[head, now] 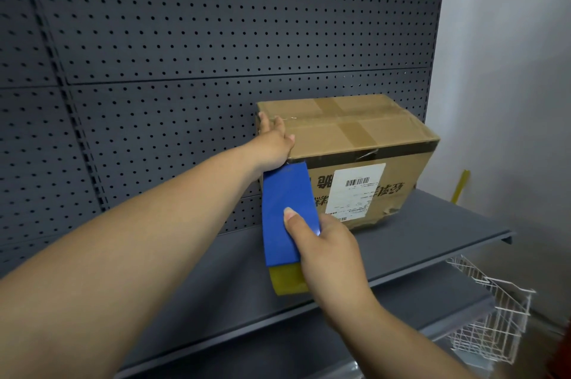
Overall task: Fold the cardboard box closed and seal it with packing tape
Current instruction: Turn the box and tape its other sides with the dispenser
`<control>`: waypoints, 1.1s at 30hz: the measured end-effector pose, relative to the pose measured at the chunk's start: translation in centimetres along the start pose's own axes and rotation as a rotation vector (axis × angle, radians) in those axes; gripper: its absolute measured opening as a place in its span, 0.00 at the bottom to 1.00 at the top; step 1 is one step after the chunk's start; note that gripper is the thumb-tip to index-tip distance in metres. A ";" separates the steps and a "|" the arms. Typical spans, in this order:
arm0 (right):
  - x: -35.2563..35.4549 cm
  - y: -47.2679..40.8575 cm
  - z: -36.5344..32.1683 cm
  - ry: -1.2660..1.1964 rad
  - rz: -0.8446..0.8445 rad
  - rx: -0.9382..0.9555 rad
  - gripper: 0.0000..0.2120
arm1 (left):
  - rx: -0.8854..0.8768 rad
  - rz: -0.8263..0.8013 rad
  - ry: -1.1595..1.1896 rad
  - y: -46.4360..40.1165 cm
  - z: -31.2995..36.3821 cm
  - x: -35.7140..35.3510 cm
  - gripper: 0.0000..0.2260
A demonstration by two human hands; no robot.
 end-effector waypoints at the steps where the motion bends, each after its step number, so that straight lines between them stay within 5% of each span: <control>1: 0.0 0.0 0.1 -0.003 -0.007 -0.001 0.14 | 0.000 0.000 0.009 0.1 -0.1 0.0 0.26; 33: 2.3 3.0 -0.2 0.063 -0.040 -0.103 0.19 | 0.031 0.018 0.018 0.7 0.1 -1.4 0.24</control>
Point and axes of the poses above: each hand's wrist, its own y-axis away from the middle knuckle, its own x-axis out of the back of the hand, z = x × y, the point moved 3 cm from there along -y, towards the middle knuckle, and after that the axes turned 6 degrees about y, right-handed, at the moved point
